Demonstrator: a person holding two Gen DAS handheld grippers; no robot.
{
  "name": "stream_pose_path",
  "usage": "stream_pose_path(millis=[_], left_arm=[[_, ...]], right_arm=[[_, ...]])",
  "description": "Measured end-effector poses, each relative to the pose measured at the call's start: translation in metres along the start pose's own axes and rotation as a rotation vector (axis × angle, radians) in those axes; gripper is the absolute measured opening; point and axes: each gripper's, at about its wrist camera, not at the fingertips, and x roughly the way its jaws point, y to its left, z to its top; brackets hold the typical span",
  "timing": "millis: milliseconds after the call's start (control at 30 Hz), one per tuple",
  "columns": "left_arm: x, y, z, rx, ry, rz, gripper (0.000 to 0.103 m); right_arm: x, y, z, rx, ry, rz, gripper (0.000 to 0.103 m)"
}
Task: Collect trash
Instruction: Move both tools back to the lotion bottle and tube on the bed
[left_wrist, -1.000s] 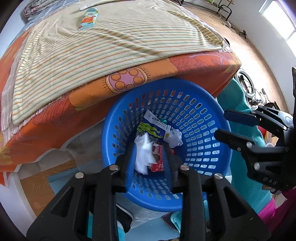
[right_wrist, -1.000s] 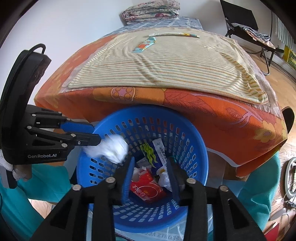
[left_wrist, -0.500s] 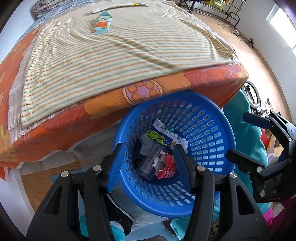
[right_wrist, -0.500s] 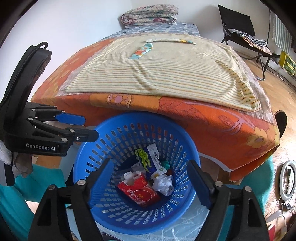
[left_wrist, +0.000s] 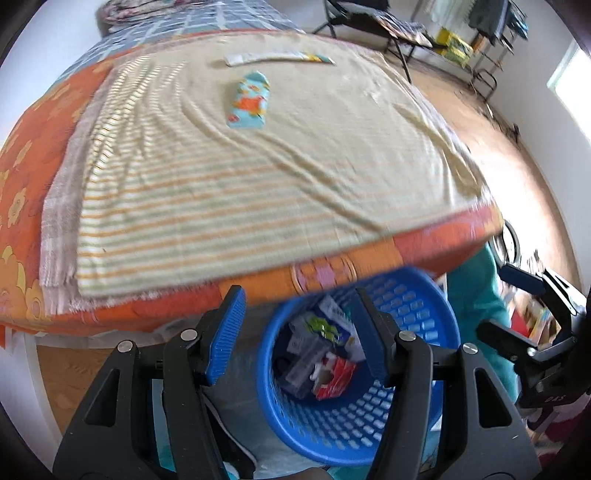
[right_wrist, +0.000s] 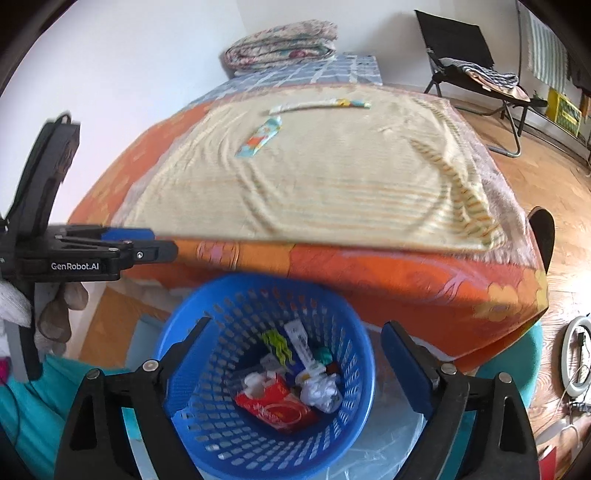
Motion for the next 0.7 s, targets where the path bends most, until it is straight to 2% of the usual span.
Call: stream_pose_path(millis=[400,533,600,700], left_arm=[[0.001,0.023,0.049,-0.091,-0.072,0.015,0.061],[0.005,0.021,0.068,-0.100,-0.095,0.022,0.061],[0.006,0.021,0.076,-0.116,-0.106,0.022,0.061],[0.010,0.021,0.090,-0.140,-0.118,0.018,0.061]], right_arm=[[-0.009,-0.038,0.054,0.058,-0.115,-0.027,0.092],[-0.005,-0.046,0.070,0.052,-0.113,-0.009,0.093],[0.001,-0.050,0.079,0.050,-0.095,0.002,0.099],[0.005,-0.055,0.090,0.045,-0.115,-0.008,0.099]])
